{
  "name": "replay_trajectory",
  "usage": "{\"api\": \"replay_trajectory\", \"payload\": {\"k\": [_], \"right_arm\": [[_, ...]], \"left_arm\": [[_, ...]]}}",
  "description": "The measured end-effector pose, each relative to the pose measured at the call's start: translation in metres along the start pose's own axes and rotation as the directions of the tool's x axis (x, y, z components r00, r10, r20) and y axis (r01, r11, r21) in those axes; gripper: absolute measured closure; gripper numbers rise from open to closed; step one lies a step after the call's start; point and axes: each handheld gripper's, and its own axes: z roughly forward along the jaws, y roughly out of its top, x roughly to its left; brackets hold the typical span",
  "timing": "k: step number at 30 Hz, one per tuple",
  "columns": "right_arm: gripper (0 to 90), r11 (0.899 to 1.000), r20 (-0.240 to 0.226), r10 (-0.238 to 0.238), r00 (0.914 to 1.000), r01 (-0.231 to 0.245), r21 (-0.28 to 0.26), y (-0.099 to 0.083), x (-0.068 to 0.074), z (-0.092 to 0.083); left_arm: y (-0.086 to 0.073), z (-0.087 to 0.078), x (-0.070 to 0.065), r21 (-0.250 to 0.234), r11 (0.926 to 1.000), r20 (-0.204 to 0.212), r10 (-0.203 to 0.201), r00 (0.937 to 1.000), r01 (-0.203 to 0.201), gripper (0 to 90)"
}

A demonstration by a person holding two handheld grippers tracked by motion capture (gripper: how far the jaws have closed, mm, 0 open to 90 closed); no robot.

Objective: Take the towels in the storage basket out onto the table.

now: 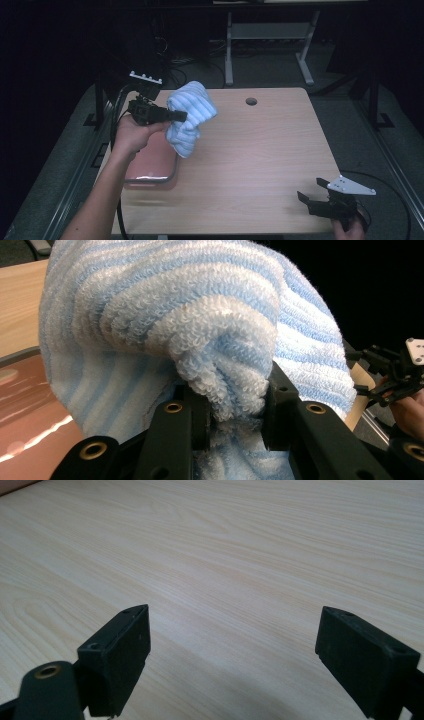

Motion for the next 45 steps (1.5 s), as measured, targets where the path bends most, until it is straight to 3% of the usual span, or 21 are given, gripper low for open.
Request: {"api": "replay_trajectory", "payload": {"k": [20,45], "right_arm": [[13.7,1.000,0.001,0.020,0.9998,-0.020,-0.019,-0.001,-0.005,-0.004],[13.7,0.999,-0.001,0.023,0.9997,-0.023,-0.029,-0.001,-0.007,-0.007]], "left_arm": [[0.018,0.025,-0.018,0.026,0.9990,0.027,0.037,0.9990,-0.038,70.6],[0.032,0.080,-0.044,0.077,0.9938,0.088,0.074,0.9934,-0.081,70.6]]}}
